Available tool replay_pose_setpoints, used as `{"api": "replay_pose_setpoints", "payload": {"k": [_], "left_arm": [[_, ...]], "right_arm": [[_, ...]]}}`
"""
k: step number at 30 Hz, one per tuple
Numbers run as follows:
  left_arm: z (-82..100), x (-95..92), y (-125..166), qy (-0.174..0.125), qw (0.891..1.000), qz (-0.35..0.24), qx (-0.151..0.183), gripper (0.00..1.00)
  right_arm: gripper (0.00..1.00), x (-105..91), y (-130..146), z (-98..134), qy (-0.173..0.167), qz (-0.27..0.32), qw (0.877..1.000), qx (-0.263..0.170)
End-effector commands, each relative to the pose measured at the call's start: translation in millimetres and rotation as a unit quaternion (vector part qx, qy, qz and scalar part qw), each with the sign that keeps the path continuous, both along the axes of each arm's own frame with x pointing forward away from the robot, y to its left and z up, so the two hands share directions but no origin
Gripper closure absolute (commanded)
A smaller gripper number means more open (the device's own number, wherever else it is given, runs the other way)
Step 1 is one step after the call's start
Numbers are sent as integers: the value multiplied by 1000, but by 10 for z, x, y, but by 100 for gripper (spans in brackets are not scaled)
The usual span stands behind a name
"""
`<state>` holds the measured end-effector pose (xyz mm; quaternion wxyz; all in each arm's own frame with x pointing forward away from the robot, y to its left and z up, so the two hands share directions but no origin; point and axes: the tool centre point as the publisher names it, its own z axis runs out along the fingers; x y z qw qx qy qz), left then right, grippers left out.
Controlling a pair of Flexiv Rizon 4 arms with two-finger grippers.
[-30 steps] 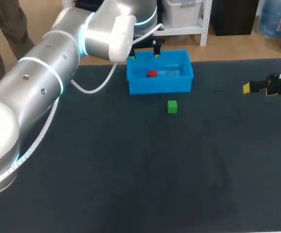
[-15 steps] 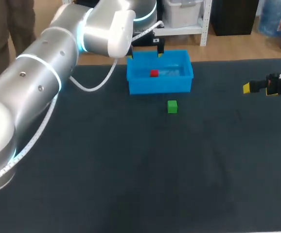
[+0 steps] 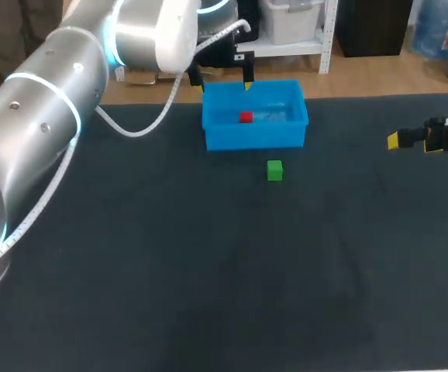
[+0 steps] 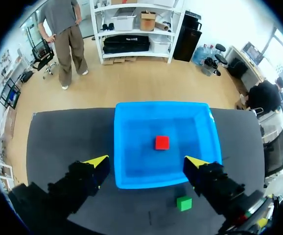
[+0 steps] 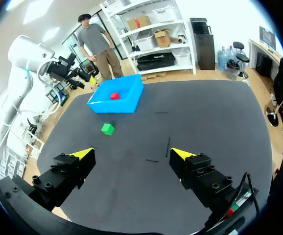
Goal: Use the left arm to pick the red cube and place it into the blue plastic box first, then use the right arm to grasp the green cube and put it into the same blue plastic box after the first action is fully finished.
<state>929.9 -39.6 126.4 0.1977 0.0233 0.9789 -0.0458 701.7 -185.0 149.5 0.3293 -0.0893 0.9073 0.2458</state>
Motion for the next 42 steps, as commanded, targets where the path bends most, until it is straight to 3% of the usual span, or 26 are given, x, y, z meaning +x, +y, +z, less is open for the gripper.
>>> {"api": "replay_pose_setpoints", "payload": {"k": [1, 20, 42], "left_arm": [[67, -98, 101, -6, 1000, -9, -13, 0], [236, -533, 320, -44, 996, -61, -53, 0], [300, -927, 621, -60, 990, -103, -80, 0]], "right_arm": [[0, -5, -4, 2, 0, 0, 1000, 0], [0, -5, -4, 2, 0, 0, 1000, 0], [0, -5, -4, 2, 0, 0, 1000, 0]]}}
